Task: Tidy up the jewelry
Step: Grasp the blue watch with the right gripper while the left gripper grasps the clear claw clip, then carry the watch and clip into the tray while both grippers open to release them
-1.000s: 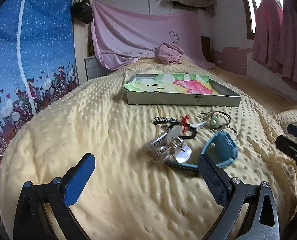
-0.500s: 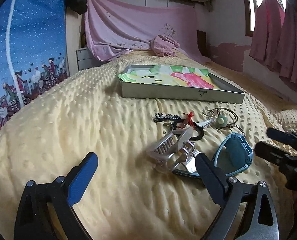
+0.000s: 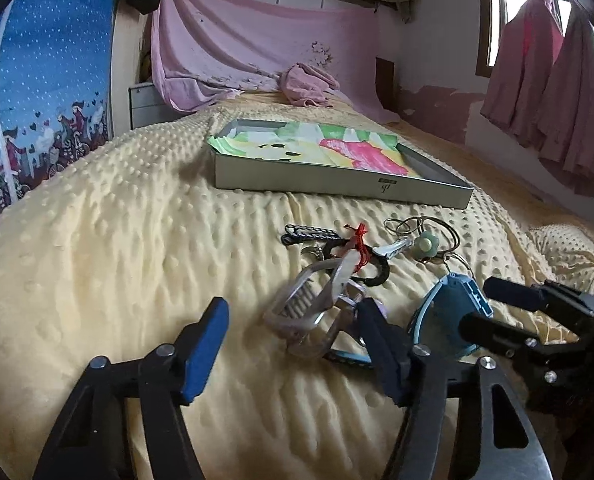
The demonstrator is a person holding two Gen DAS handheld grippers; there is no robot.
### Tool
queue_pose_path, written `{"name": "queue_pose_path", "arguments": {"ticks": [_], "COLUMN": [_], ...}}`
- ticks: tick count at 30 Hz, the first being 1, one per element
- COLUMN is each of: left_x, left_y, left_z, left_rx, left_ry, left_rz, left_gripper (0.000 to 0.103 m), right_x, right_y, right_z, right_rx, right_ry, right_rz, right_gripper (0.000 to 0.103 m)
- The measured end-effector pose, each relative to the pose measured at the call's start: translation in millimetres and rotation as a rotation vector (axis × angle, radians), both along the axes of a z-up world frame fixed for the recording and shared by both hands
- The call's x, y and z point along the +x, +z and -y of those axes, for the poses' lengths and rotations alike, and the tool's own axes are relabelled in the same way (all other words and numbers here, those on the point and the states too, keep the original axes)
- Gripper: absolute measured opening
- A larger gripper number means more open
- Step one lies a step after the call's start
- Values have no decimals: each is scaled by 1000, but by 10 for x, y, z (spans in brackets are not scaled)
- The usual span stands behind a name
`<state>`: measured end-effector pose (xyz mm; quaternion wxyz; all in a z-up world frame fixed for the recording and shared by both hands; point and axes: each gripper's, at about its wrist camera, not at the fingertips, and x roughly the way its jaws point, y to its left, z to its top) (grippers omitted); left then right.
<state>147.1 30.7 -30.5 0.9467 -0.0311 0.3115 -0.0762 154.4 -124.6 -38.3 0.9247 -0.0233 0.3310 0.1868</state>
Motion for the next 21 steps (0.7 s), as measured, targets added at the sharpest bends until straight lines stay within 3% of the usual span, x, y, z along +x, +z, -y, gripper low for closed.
{"name": "queue_pose_path", "arguments": {"ticks": [4, 15, 21], "left_x": [14, 33, 34], "left_y": [-6, -16, -20], "left_z": [8, 81, 107], "left_rx": [-11, -6, -1], "left_ry": [-13, -62, -82], "left_rz": [-2, -6, -3], "left_gripper": [55, 31, 22], "right_x": [33, 120, 142], "right_y": [-28, -122, -153], "right_z": [-18, -18, -28], "right_rx": [0, 13, 8], "right_ry": [-1, -13, -25], "right_rz": [-21, -66, -73], "right_gripper": [44, 43, 27]}}
